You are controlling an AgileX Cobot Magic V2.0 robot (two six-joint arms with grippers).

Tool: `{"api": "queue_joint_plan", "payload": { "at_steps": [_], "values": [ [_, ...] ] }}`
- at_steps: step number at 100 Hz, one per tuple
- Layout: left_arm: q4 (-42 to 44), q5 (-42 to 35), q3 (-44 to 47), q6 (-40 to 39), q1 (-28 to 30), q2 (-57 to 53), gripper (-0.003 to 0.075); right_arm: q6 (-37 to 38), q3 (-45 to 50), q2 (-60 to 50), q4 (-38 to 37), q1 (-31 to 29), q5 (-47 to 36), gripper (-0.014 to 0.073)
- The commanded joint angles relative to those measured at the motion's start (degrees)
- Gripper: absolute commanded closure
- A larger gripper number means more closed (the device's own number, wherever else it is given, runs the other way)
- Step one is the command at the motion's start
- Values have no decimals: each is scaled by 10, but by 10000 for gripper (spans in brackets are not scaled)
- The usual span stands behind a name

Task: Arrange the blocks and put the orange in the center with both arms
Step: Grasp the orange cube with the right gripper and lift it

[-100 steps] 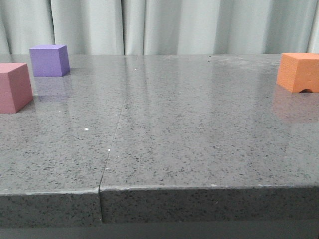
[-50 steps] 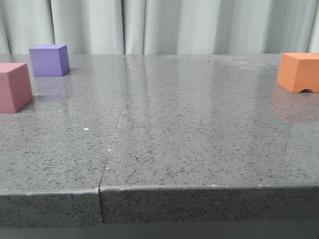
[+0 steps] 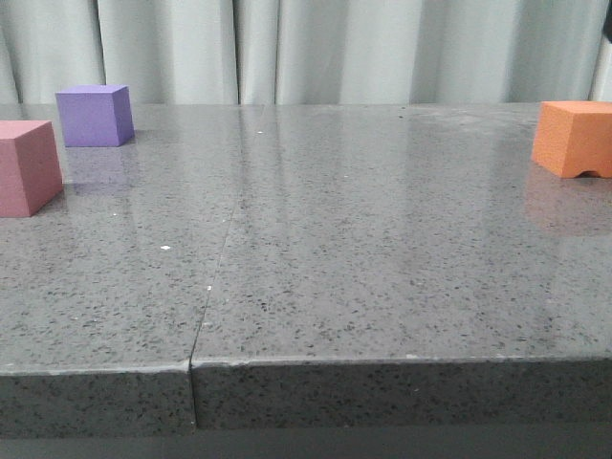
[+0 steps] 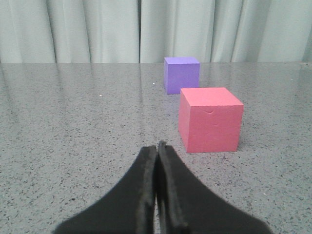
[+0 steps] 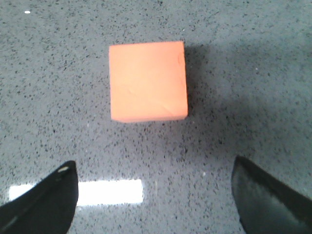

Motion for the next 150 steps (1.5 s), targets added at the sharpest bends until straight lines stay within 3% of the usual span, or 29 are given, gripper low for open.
{"api": "queue_joint_plan", "payload": {
  "at_steps": [1,34,80,89,103,115,150],
  "values": [
    [-6,-48,22,1,1,-16,741,-8,-71,24,-5,-1,22,-36],
    [-6,-48,22,1,1,-16,741,-10,-215,156,8,-1,109,-36],
    [-6,-48,22,1,1,-16,741,-10,-226,222,15,-1,110,-33],
    [-6,-48,22,1,1,-16,741,-10,-226,228,15,-1,110,28],
    [-6,-48,22,1,1,-16,741,-10,-226,230,15,-1,109,249],
    [-6,-48,22,1,1,-16,741,-10,-226,230,15,-1,110,363],
    [-6,-48,22,1,1,-16,741,-6,-283,229,83,15,144,379]
  ]
}}
